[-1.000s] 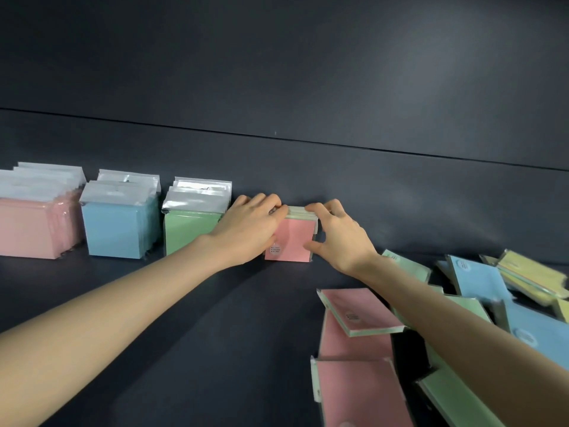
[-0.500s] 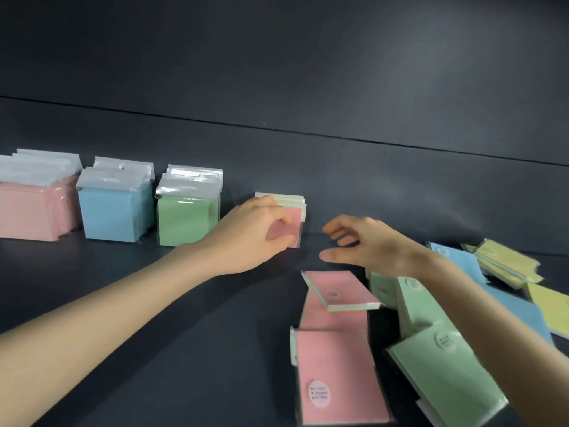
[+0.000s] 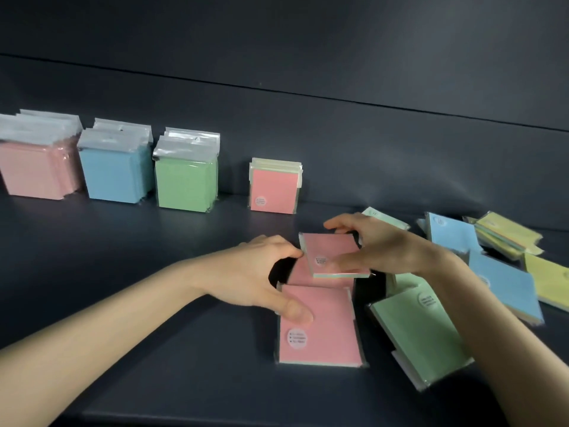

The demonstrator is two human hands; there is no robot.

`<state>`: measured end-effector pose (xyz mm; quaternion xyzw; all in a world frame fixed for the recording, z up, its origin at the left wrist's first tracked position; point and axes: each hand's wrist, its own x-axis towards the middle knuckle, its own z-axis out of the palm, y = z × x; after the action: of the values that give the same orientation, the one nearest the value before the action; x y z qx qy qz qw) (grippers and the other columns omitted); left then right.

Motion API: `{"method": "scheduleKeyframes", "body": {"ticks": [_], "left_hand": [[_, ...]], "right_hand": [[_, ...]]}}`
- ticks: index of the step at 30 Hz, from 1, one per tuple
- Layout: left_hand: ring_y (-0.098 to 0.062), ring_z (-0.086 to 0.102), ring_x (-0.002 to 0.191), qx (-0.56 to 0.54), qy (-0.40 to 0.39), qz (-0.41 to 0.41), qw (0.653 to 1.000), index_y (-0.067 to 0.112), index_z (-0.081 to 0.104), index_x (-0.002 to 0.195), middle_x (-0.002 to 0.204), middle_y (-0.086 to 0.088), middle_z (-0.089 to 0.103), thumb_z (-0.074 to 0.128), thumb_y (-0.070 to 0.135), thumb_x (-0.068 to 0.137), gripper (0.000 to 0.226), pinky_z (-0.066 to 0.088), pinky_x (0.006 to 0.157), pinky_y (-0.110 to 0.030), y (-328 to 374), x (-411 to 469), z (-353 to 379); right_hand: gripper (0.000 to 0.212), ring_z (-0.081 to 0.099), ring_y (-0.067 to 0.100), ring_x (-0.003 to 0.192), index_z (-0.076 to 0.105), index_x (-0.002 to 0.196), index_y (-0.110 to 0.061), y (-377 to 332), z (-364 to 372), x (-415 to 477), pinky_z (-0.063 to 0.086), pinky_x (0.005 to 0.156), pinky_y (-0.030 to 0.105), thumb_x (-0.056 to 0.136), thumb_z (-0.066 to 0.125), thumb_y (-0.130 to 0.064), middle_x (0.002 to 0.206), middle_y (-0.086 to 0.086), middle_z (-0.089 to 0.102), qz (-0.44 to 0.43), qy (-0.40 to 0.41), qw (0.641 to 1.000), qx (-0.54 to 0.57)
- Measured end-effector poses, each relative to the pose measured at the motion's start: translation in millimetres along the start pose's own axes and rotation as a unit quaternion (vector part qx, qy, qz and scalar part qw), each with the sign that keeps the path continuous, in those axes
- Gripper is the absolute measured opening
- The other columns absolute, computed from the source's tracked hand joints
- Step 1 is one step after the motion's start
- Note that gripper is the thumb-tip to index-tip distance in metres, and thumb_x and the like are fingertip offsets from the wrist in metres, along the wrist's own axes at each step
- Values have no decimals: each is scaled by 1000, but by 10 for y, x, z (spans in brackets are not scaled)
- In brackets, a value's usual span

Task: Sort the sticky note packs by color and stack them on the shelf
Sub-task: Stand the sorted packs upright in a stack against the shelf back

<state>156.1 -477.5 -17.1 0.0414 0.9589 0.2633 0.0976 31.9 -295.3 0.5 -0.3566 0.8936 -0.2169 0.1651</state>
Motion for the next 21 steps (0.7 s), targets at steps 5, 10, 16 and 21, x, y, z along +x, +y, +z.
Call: {"method": "scheduleKeyframes", "body": {"ticks": [5,10,16,21], "left_hand": [[1,54,104,-41,44,-2,998,33,69,100,111,18,57,77,58,62,45,43,98,-27,-91,14,-85],[-16,68,82,-190,70,-17,979,14,62,93,90,2,73,82,27,71,32,50,80,-29,-159,-45,-167],[-24,70,83,-329,121,-52,935,9,55,100,91,-11,74,73,6,78,28,52,80,-37,-257,-39,-253],[-13,71,80,-357,195,-74,910,16,57,107,92,-2,74,70,7,82,30,51,68,-22,-304,-3,-245]], "right_hand": [[51,49,4,97,56,110,-33,-57,-17,-69,39,71,6,66,82,-40,114,-9,41,-3,70,998,7],[40,59,7,82,60,100,-20,-53,-38,-56,46,70,17,67,83,-25,98,-5,62,-21,126,985,119],[20,66,7,68,60,94,-15,-2,-87,-61,51,71,25,81,72,-7,80,-5,72,-53,200,933,296],[19,67,10,71,62,94,-19,-1,-91,-49,54,74,29,85,64,-2,78,-7,71,-56,275,902,330]]}}
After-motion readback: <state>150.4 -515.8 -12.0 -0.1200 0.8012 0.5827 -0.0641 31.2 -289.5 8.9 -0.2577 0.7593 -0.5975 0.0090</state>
